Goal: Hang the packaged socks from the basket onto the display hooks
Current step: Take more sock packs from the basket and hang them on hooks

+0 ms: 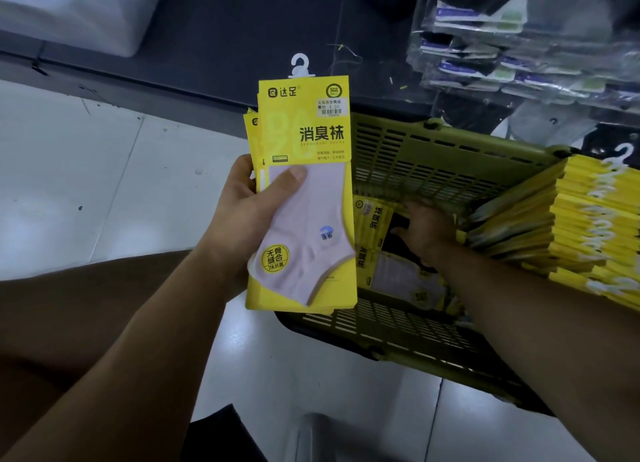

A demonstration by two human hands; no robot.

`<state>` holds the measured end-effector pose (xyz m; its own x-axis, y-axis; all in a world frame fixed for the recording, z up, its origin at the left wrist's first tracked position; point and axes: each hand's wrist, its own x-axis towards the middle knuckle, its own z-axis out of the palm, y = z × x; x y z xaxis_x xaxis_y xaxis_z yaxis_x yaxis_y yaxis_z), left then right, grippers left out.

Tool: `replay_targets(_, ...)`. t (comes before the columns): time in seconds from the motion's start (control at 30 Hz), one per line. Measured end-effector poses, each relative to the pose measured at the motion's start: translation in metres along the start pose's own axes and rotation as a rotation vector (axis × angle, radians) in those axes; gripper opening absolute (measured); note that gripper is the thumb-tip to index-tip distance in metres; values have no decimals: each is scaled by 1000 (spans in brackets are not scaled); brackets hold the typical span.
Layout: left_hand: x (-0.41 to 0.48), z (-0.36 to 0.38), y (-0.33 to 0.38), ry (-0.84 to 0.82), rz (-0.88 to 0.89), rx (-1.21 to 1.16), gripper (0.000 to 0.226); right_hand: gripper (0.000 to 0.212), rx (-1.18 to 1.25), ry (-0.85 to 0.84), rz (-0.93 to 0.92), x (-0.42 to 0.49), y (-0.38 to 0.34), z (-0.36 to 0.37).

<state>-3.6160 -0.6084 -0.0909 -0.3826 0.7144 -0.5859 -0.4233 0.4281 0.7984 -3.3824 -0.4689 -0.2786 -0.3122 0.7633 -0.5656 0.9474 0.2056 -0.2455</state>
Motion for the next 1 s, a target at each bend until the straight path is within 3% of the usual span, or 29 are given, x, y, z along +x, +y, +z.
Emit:
replay_targets(0.53,-1,-1,1,-21,11,-23,55,55,-17,-51,-21,4,-4,-2)
replay_targets(0.87,1,-2,-1,-16,18,-26,53,46,10,54,-44,11,0,-4)
replay_targets(1.0,1,-2,-1,-15,18,-10,54,53,-10,2,-3,12,-2,-7)
